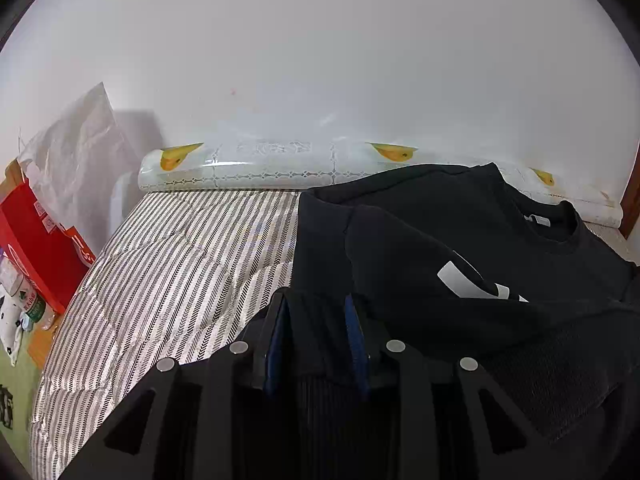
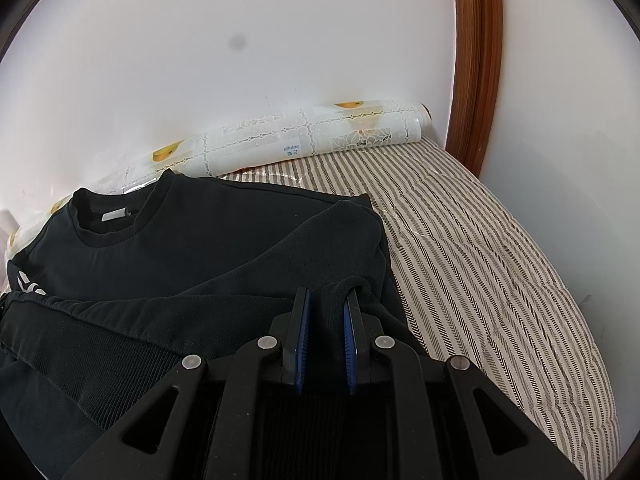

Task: Fold small clothes
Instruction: 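Lift the hem with both grippers and fold it toward the collar, then open both grippers and release the folded hem onto the sweatshirt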

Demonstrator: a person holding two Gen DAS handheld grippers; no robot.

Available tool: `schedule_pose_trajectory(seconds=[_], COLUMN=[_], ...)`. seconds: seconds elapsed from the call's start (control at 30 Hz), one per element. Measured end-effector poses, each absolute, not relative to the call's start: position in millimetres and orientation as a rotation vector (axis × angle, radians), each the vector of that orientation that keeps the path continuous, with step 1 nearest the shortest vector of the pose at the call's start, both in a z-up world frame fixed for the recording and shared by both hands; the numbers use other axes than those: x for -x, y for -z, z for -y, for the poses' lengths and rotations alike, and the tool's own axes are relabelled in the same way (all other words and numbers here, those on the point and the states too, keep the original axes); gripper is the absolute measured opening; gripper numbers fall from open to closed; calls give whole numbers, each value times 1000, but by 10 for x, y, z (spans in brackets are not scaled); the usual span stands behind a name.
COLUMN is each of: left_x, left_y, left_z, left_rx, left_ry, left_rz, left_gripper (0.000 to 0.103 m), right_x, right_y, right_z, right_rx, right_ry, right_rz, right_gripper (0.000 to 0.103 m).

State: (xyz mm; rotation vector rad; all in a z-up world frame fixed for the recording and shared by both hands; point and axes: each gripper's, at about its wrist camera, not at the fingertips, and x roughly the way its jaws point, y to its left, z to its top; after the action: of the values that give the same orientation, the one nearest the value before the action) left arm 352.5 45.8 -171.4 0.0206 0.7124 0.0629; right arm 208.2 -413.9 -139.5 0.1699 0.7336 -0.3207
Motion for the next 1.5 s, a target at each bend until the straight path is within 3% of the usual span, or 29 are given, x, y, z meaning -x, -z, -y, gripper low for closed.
schedule_pose_trajectory(seconds=[0.73, 1.0, 1.5], left_x=[-3520, -3411, -3311], left_y=[1681, 1589, 1496], left_z=[-449, -412, -483], left_rx=[-18, -7, 81], left_ry=[-54, 13, 42], left_rz=[-702, -619, -555], left_gripper=[30, 54, 54], right_x=[-2071, -1958, -1778], right_y=[1377, 1293, 1182], right_z=[4129, 4024, 3985], right_rx=[-164, -107, -120], right_ry=[324, 340, 330], right_rz=[-723, -635, -528], right_gripper=[15, 18, 25])
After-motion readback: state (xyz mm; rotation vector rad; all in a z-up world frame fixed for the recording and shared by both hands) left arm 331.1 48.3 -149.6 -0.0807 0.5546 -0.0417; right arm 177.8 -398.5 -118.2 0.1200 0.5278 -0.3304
